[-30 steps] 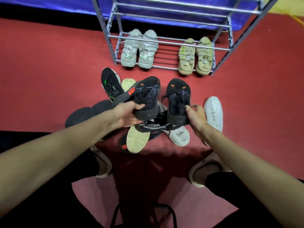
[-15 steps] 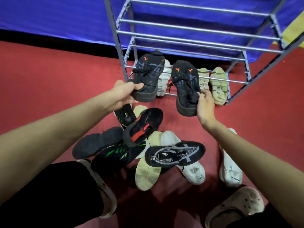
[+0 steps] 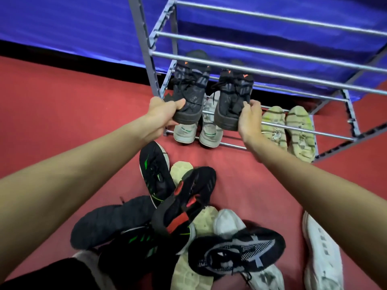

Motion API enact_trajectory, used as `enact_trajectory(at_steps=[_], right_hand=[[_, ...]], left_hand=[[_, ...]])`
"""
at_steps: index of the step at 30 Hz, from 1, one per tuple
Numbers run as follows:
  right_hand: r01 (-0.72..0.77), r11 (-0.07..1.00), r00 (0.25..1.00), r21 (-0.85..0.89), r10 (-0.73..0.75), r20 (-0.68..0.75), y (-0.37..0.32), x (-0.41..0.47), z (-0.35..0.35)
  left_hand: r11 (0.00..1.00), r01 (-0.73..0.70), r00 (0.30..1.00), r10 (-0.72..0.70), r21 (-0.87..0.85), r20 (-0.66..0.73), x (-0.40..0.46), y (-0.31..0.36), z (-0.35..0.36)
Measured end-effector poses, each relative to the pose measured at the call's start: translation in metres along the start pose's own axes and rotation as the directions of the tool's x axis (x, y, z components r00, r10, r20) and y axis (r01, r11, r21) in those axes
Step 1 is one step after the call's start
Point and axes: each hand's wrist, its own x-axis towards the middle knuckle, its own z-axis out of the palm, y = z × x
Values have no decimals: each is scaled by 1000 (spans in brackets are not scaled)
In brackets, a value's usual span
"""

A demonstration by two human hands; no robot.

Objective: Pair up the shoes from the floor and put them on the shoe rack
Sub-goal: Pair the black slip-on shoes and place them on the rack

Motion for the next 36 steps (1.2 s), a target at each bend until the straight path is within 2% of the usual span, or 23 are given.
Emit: enact_trajectory(at_steps=[13, 17, 21, 24, 27, 30, 33, 36], right_hand=[[-21, 999, 1000, -47, 21, 8, 8, 29, 40], [-9, 989, 999, -150, 14, 33, 6, 28, 39], [1, 977, 1000, -215, -2, -3, 5, 17, 36], [61, 966, 998, -250, -63, -1, 7, 3, 24], [144, 946, 989, -290, -134, 55, 15, -26, 9], [204, 925, 976, -320, -164, 146, 35, -66, -6], [195, 919, 953, -344, -94, 288, 61, -109, -25], [171, 901, 916, -398, 3, 401, 80, -148, -50]], left_hand=[[999, 20, 1000, -21, 26, 22, 43, -2, 8], [998, 17, 1000, -18, 67, 11, 40, -6, 4], [988, -43, 999, 39, 151, 25, 25, -15, 0], [950, -110, 994, 108, 293, 22, 5, -24, -2], [907, -129, 992, 124, 400, 38, -16, -43, -8], [912, -64, 998, 54, 405, 36, -39, -69, -12], [883, -8, 1000, -7, 470, 30, -66, -96, -18], [794, 20, 998, -56, 607, 40, -96, -120, -22]])
